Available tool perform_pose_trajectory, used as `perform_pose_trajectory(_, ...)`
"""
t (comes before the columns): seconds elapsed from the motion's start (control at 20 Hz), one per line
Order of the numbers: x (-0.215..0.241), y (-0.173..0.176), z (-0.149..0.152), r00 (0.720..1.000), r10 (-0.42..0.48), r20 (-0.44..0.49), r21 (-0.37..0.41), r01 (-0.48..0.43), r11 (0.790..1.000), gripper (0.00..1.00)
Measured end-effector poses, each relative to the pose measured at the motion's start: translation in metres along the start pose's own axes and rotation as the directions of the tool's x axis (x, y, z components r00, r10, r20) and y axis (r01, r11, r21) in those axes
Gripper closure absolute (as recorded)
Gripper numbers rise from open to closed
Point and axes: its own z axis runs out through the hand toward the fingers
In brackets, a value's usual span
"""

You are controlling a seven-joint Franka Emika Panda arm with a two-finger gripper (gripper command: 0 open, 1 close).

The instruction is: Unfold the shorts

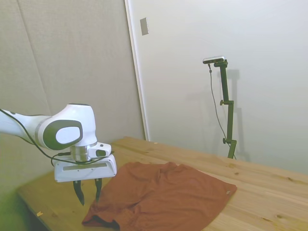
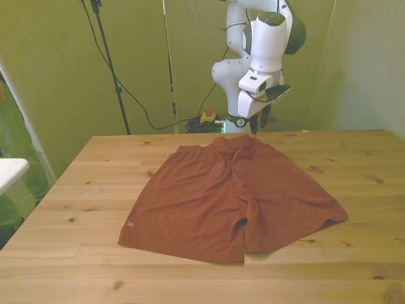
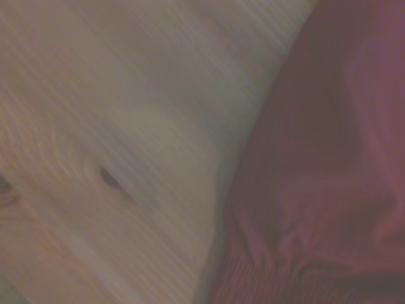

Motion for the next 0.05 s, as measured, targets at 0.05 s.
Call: perform_pose_trajectory(0.05,-0.0038,0.0007,-0.0079,1.0,0.011,-0.008,0.003,-0.011,1.0,0.0)
